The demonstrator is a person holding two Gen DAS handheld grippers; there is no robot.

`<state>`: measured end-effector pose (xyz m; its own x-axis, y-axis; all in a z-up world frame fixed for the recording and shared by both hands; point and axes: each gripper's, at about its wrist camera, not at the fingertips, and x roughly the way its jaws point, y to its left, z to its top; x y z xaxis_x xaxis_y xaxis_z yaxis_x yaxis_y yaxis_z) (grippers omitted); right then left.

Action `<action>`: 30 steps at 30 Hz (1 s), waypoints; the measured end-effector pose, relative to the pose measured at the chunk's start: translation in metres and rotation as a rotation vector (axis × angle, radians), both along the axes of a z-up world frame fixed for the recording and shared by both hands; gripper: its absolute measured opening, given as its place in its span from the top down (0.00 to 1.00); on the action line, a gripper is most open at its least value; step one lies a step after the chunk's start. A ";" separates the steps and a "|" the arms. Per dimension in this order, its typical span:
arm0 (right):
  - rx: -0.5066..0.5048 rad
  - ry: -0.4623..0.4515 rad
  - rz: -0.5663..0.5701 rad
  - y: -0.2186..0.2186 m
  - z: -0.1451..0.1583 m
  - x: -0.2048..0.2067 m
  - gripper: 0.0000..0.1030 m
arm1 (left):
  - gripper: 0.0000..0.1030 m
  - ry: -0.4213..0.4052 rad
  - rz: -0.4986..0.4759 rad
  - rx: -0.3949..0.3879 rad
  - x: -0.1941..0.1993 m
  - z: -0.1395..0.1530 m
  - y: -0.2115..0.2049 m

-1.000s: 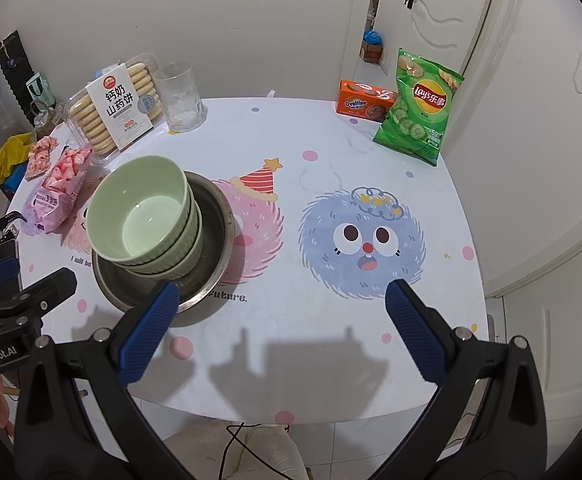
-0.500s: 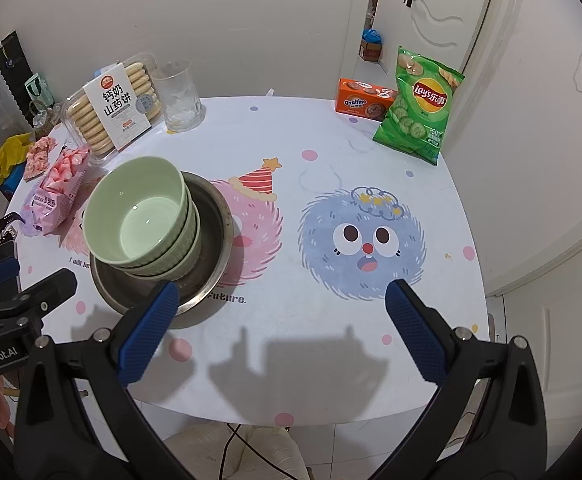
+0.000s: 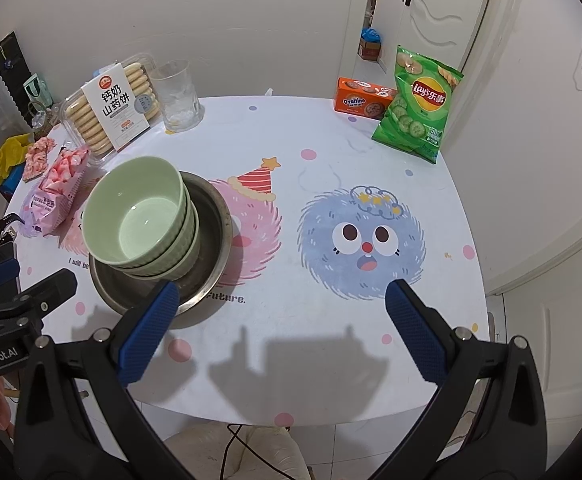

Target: Organize plates and bowls

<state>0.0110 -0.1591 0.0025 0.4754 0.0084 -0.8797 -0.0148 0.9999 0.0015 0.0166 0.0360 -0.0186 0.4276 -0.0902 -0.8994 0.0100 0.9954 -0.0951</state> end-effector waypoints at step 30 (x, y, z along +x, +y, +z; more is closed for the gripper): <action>-0.001 0.005 -0.005 -0.005 -0.003 0.002 0.00 | 0.00 0.005 0.009 -0.007 -0.001 -0.002 0.000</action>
<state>0.0129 -0.1645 0.0000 0.4709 0.0056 -0.8822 -0.0102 0.9999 0.0009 0.0155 0.0358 -0.0205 0.4243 -0.0927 -0.9008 0.0004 0.9948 -0.1021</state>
